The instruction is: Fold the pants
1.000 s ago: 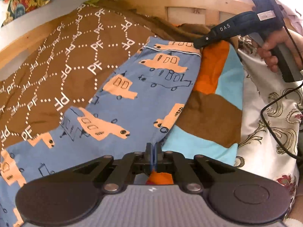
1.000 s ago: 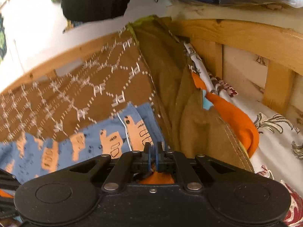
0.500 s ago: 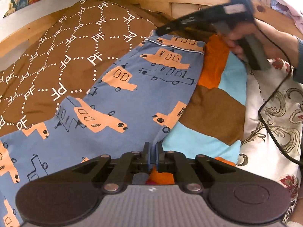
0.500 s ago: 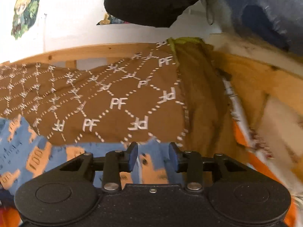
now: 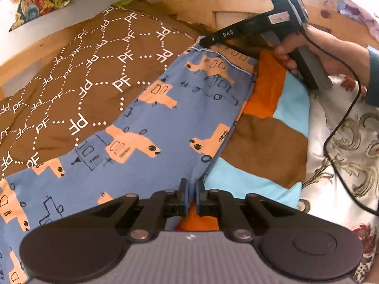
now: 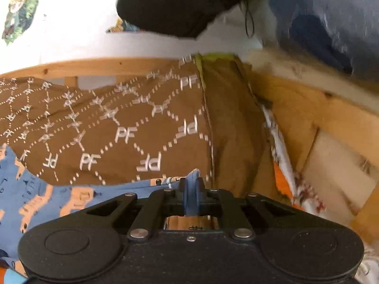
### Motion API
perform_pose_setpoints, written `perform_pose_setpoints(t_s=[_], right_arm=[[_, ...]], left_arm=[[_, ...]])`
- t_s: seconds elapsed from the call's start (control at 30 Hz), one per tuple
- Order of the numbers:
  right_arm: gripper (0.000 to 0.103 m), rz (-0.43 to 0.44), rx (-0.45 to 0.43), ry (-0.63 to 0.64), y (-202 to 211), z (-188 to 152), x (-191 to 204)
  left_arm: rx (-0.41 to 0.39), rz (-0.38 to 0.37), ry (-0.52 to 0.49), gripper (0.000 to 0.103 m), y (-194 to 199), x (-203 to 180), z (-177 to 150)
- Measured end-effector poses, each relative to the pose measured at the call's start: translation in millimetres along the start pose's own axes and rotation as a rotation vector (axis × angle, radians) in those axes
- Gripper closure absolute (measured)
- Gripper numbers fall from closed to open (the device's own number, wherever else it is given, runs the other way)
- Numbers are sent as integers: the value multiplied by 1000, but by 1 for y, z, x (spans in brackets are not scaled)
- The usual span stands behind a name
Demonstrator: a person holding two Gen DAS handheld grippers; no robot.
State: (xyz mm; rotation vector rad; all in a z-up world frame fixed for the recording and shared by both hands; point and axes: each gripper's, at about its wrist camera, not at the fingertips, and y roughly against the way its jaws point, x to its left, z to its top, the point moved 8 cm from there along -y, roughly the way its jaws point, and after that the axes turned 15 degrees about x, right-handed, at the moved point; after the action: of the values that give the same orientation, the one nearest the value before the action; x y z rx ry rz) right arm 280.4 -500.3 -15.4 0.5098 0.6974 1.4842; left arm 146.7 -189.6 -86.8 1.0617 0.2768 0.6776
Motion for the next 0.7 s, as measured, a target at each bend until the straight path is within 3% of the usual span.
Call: perform_pose_setpoints(t_s=[0.07,0.1,0.13,0.2,0.27,0.3,0.43,0.5,0.53,0.57,0.63,0.7], right_arm=[[86,-26,34,20,-13,-9,0],[82,-45,36,27,-15,-11,0],[74,-55,29,23,-11,-10,0],[61,-75,0,26,1,-6,0],[52,-111,-39,54,17,-5,5],[52,-108,-49,70,23,-5,11],[52,-8,-5,144,34,-27,47],[52,-20,51,208,27,-44,59],[52,-68,80,226,20,-51,58],[52,-120,102,219,12,-56,51],[55,-110,97,160,7,-56,38],[54,-108,61,126,14,-50,36]], left_arm=[[7,-11,7,93,-3,-1,-1],[4,-25,18,85,-2,0,0],[3,-52,38,65,2,1,0],[-30,-101,89,48,15,9,-1],[-81,-85,152,48,31,27,-2],[-94,-47,190,48,36,41,-4],[-78,266,348,46,41,120,-20],[-23,412,391,46,29,164,-33],[40,465,408,47,18,185,-42],[87,488,425,44,9,201,-50],[31,405,486,41,14,217,-59],[-4,416,523,41,32,223,-61]])
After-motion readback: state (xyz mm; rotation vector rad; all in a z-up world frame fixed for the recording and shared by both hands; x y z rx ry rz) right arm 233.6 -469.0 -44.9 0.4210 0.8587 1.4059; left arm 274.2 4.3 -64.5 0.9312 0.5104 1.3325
